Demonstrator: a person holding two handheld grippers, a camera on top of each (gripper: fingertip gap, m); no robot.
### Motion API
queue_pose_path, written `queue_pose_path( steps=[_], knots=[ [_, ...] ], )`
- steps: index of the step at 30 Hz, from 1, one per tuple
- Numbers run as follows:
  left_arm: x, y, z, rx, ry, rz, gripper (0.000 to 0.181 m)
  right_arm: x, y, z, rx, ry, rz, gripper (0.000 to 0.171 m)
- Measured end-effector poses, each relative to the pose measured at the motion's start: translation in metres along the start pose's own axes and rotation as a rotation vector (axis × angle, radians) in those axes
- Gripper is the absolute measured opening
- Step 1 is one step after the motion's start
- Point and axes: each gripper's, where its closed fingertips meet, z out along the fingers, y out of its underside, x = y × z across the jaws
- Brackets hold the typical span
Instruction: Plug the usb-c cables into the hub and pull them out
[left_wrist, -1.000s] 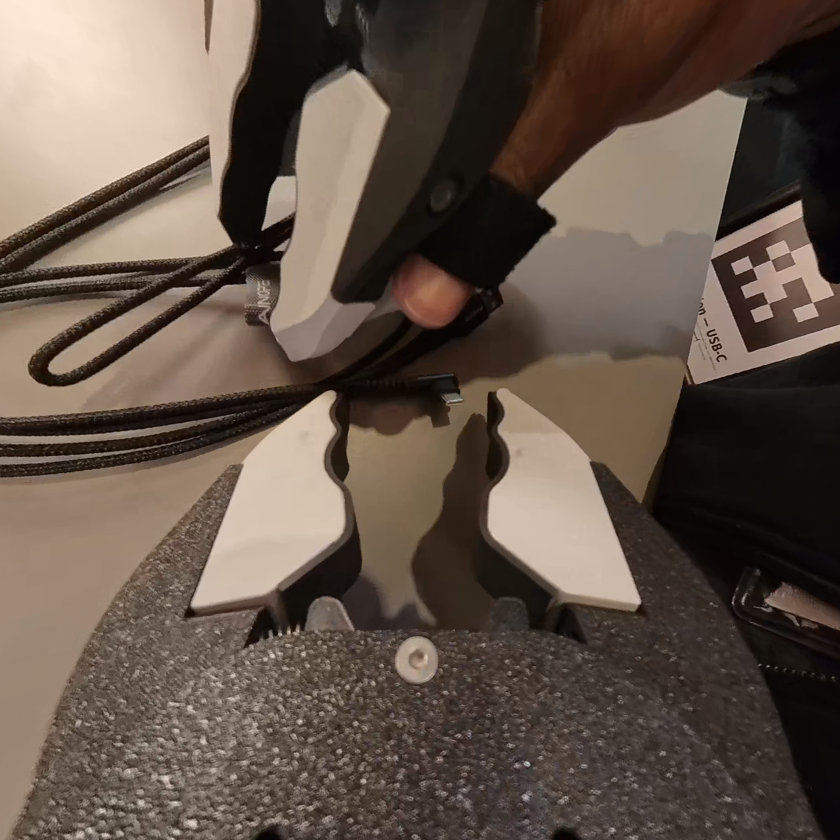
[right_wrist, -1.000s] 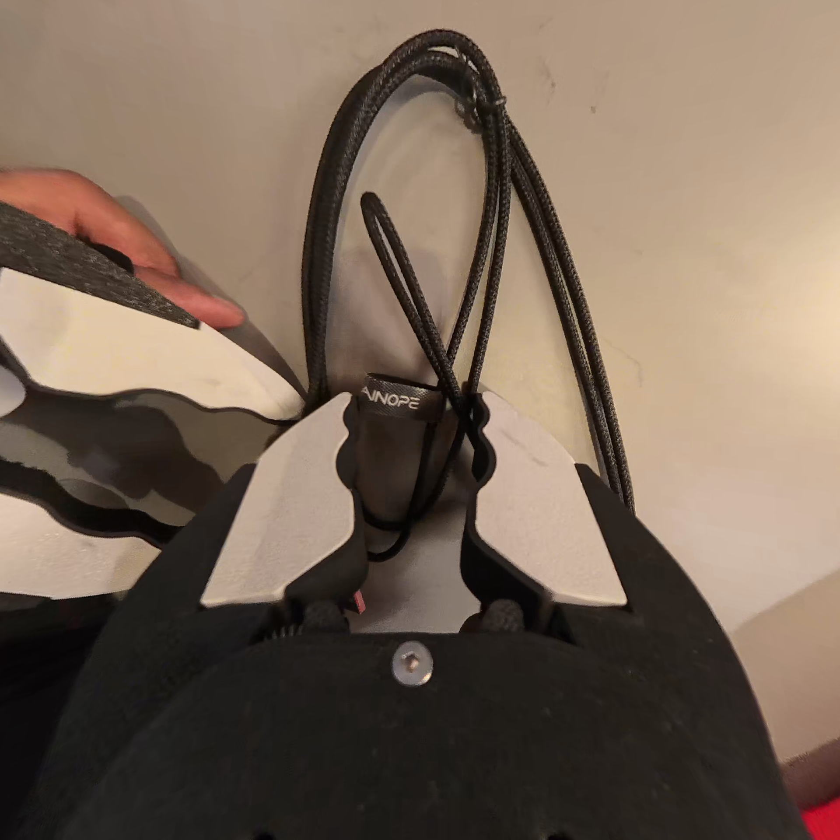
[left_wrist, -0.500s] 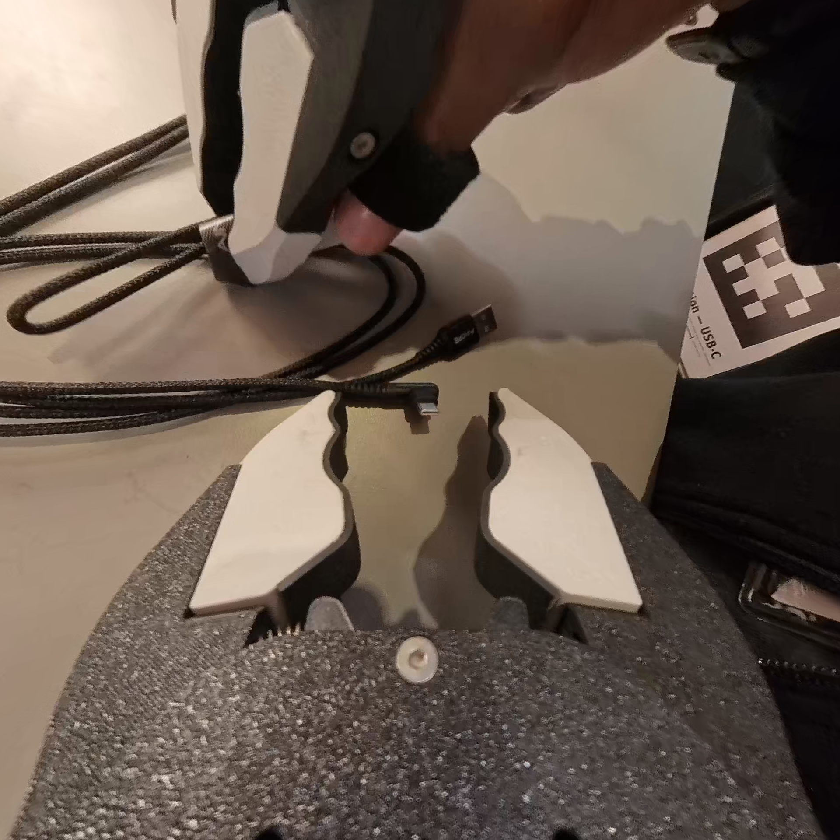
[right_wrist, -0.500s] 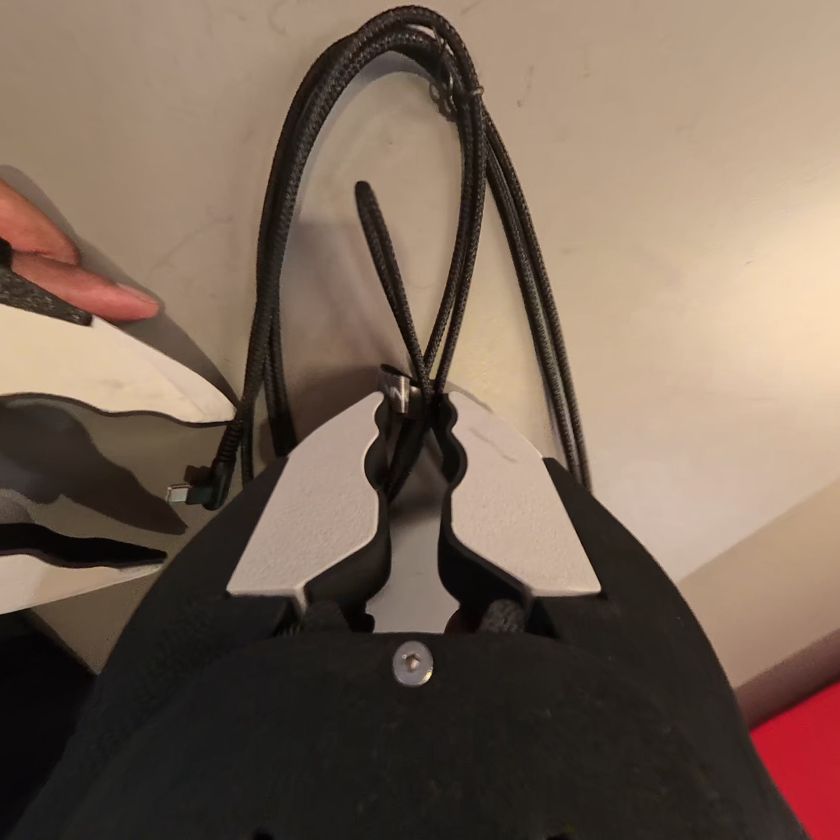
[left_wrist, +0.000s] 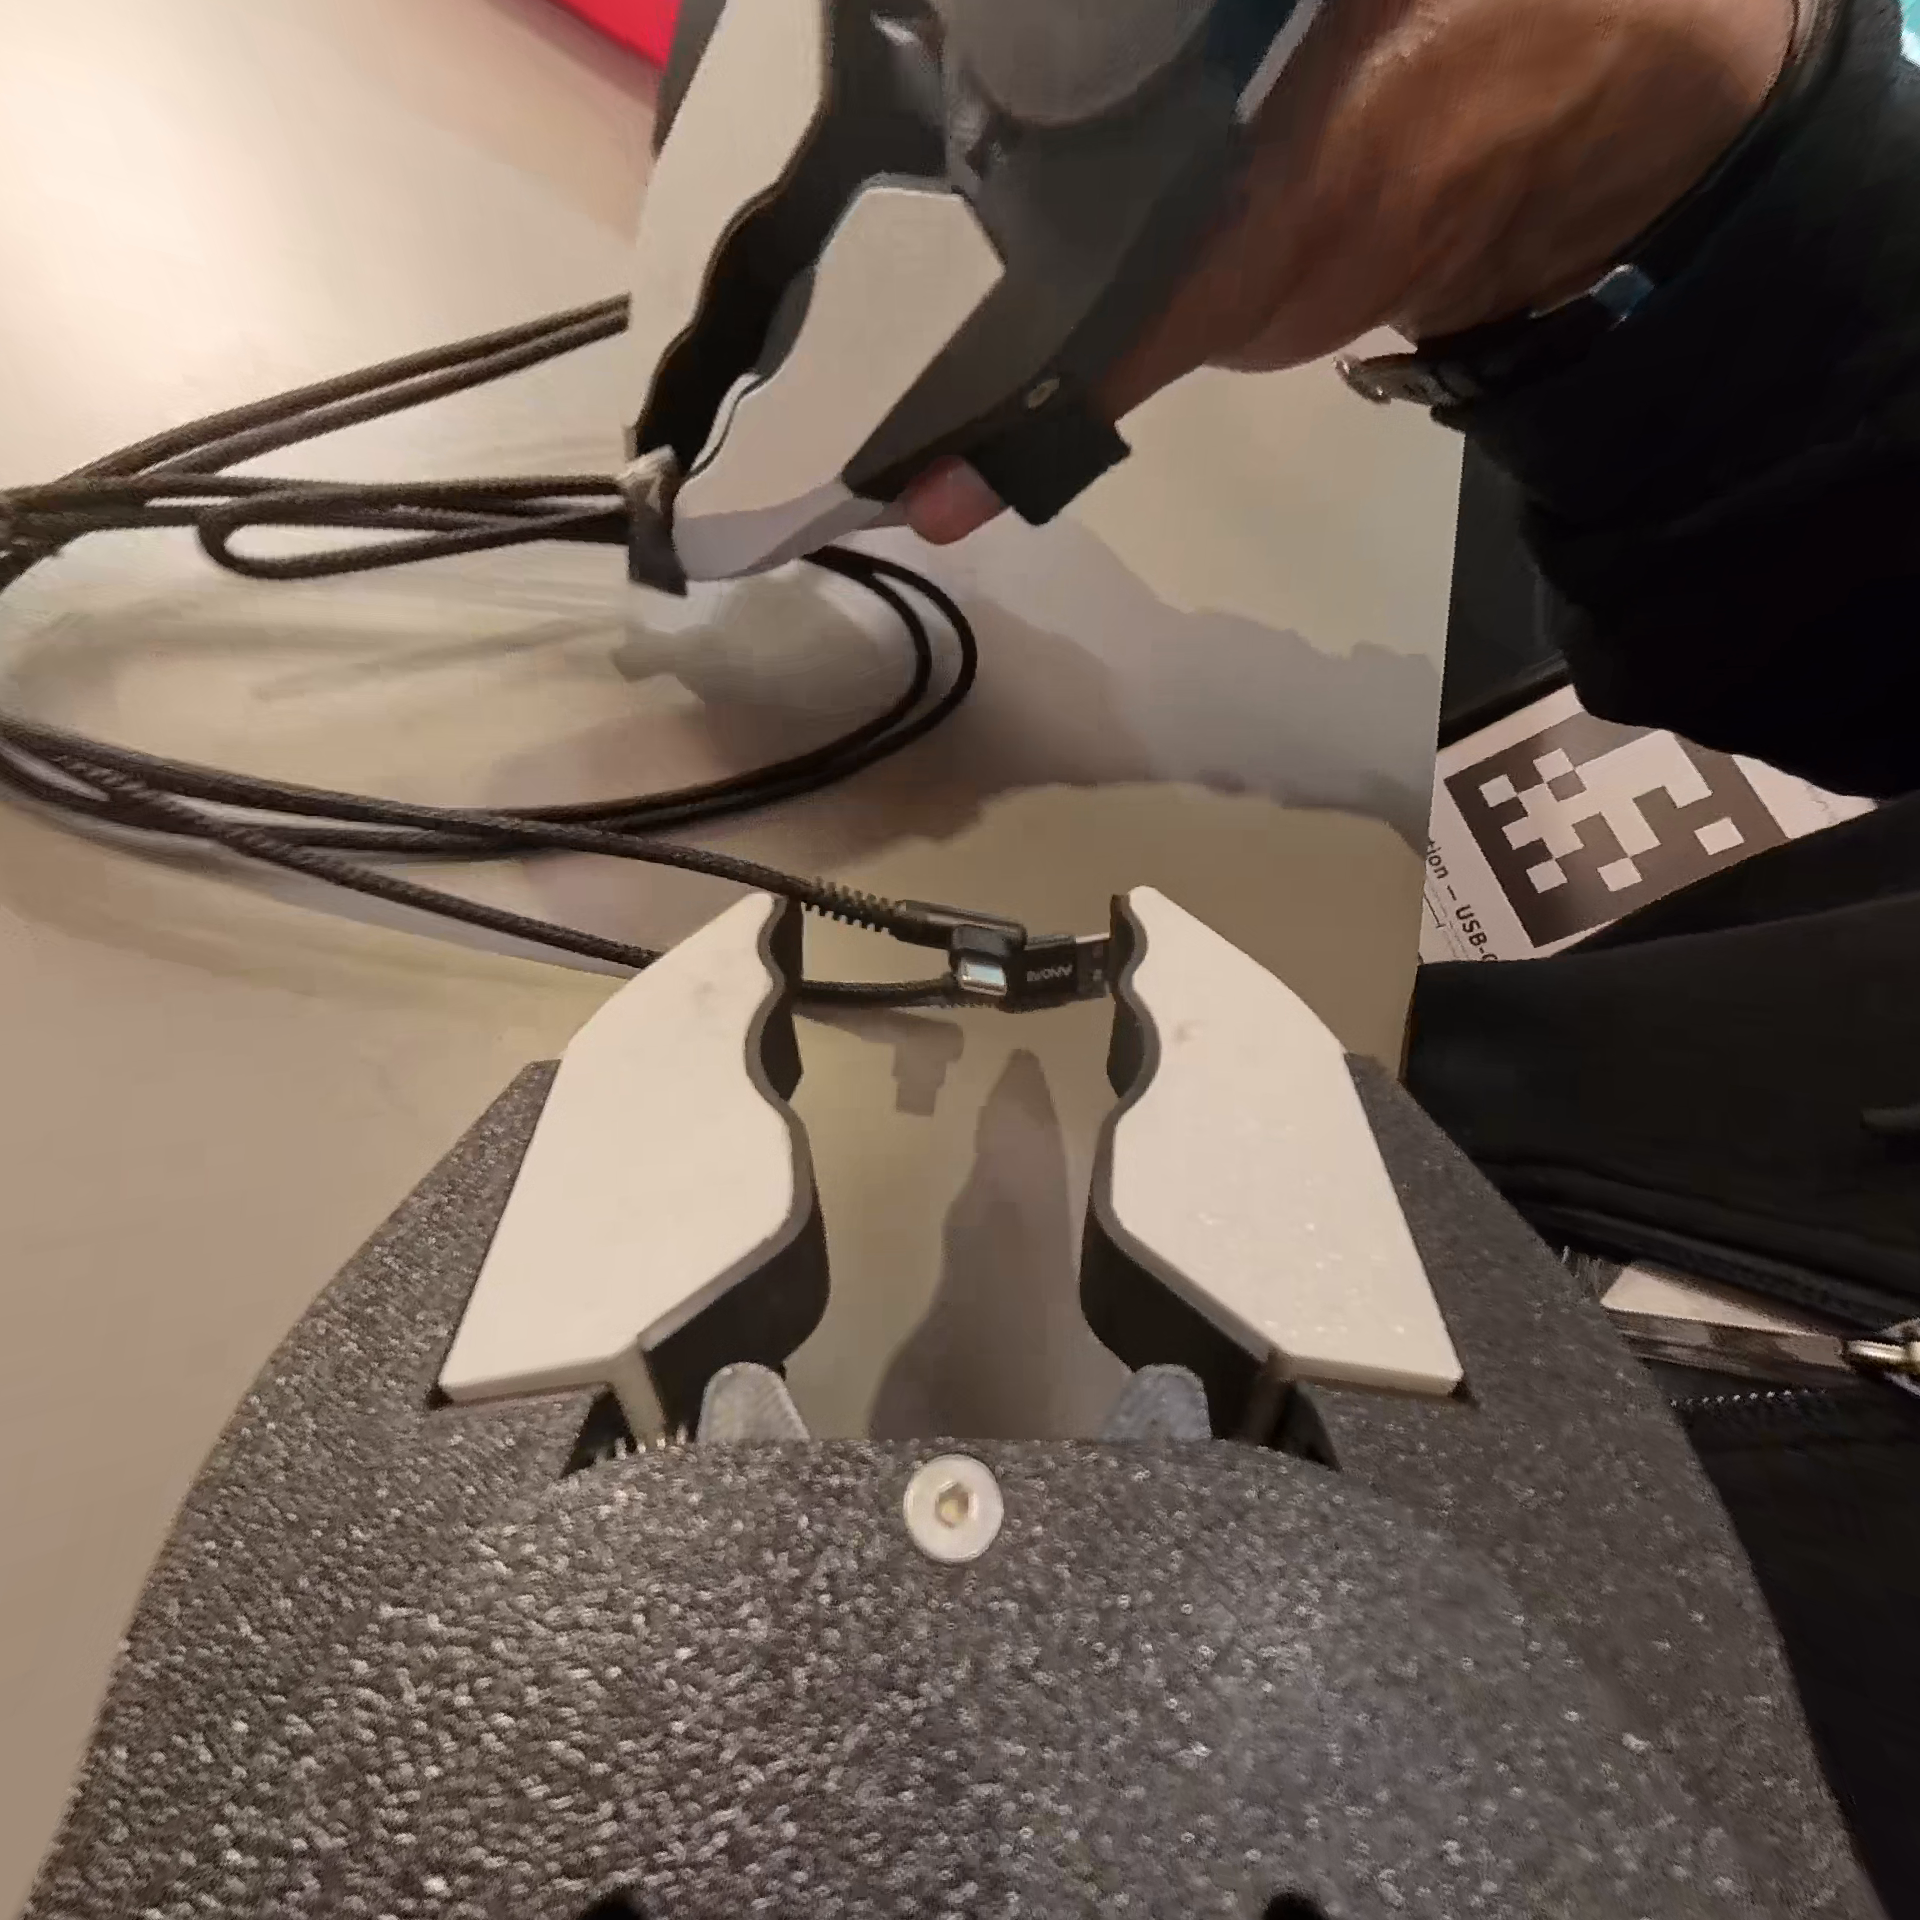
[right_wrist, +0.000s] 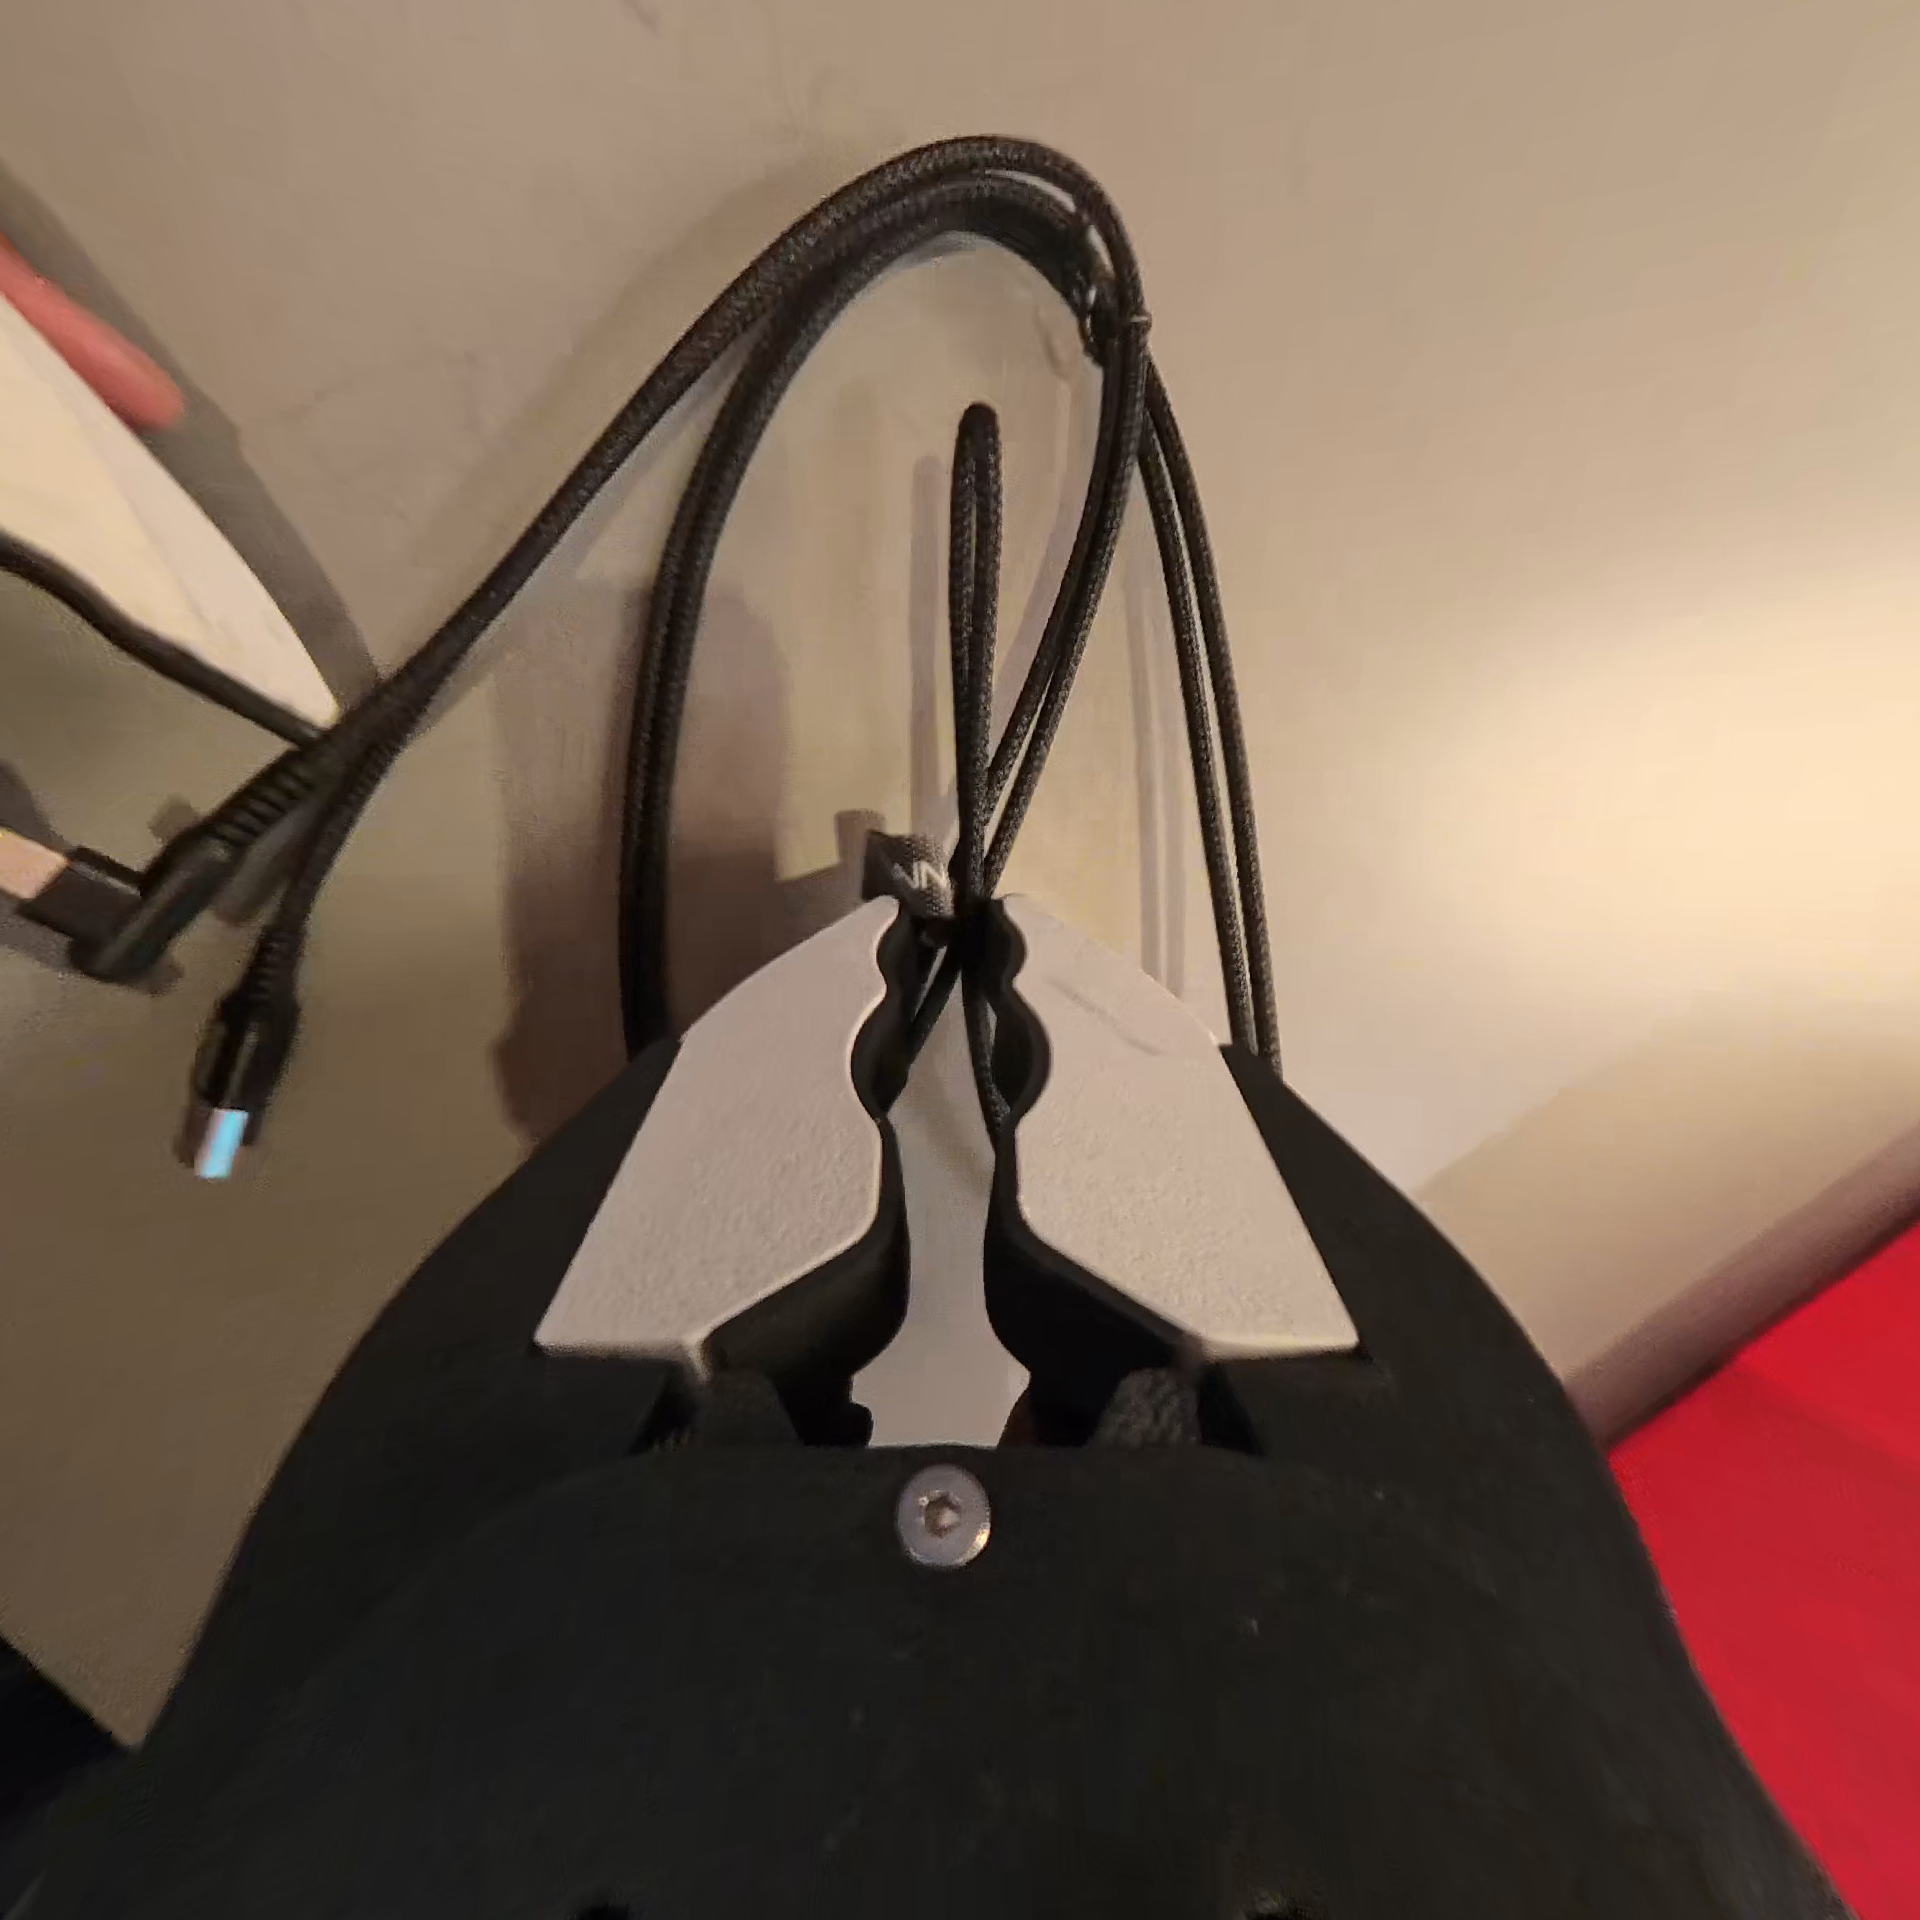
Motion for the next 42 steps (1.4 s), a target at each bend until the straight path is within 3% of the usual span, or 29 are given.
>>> queue_pose_path(
  steps=[9, 14, 21, 26, 30, 38, 42],
  knots=[
    [-0.020, -0.012, -0.018, 0.102, -0.031, -0.038, 0.056, 0.031, 0.004, -0.051, 0.059, 0.133, -0.035, 0.011],
    [-0.028, 0.000, -0.008, 0.002, -0.069, -0.083, 0.056, 0.018, 0.013, -0.034, 0.034, 0.042, 0.011, 0.011],
    [-0.025, 0.019, 0.008, -0.169, -0.147, 0.004, 0.058, -0.007, 0.007, -0.016, 0.094, -0.124, 0.134, 0.012],
    [-0.019, 0.018, 0.010, -0.166, -0.115, -0.004, 0.058, -0.026, 0.006, -0.005, 0.079, -0.190, 0.156, 0.015],
    [-0.018, 0.018, 0.010, -0.158, -0.092, -0.020, 0.058, -0.037, 0.004, -0.001, 0.084, -0.234, 0.171, 0.029],
    [-0.018, 0.017, 0.009, -0.148, -0.091, -0.019, 0.057, -0.036, 0.002, -0.013, 0.115, -0.279, 0.205, 0.023],
    [-0.018, 0.017, 0.009, -0.140, -0.092, -0.023, 0.056, -0.023, 0.016, -0.018, 0.094, -0.252, 0.202, 0.029]
  ],
)
